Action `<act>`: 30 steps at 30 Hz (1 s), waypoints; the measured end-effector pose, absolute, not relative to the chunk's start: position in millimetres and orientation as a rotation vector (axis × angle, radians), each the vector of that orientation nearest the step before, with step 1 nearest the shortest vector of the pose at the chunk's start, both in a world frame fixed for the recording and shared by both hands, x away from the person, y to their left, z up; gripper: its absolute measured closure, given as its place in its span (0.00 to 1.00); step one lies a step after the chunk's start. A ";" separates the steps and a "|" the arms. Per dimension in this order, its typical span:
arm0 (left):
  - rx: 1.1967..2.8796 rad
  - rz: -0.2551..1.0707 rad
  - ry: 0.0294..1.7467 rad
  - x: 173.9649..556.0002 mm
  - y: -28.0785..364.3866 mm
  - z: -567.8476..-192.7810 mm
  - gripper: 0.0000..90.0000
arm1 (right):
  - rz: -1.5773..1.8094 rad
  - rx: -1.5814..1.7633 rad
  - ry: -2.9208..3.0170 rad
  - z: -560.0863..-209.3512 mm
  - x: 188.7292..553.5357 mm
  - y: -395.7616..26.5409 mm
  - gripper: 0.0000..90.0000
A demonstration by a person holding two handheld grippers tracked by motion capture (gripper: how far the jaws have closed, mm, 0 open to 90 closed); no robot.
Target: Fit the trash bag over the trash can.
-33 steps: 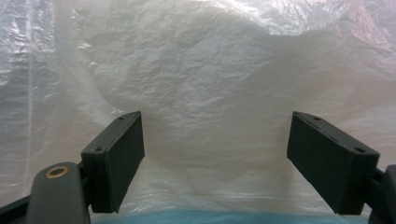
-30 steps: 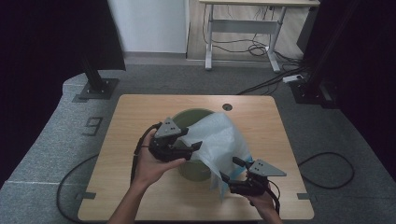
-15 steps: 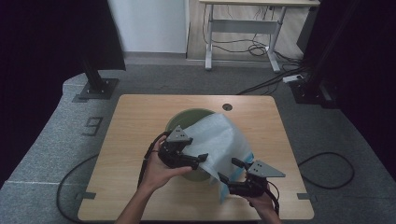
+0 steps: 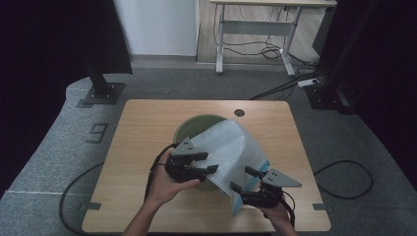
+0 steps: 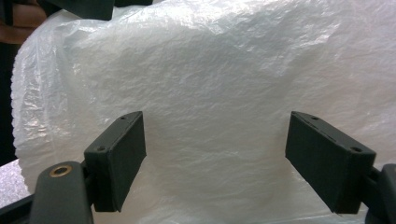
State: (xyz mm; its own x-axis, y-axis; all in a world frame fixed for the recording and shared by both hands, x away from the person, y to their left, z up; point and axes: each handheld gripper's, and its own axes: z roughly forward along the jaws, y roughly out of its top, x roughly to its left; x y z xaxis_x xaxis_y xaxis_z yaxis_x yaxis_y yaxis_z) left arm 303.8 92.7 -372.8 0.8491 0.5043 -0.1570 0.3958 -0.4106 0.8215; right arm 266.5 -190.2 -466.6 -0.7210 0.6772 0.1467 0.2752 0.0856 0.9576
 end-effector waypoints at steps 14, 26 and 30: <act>2.072 0.001 0.620 308.4 90.7 -377.4 0.80 | 1.679 0.957 2.006 -463.8 265.2 -198.4 0.23; 1.974 0.054 0.639 308.0 106.5 -367.4 1.00 | 1.680 0.972 1.976 -461.3 264.7 -206.4 0.24; 1.920 0.098 0.655 308.0 119.0 -360.2 1.00 | 1.680 0.976 1.962 -460.4 264.5 -209.4 0.24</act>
State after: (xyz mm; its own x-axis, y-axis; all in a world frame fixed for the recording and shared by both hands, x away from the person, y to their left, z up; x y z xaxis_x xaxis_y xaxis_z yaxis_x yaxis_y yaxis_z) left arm 308.0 119.0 -360.2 0.8465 0.4835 -0.2228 0.3969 -0.2942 0.8694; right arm 264.5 -209.4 -460.4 -0.6875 0.7103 0.1510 0.2587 0.0453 0.9649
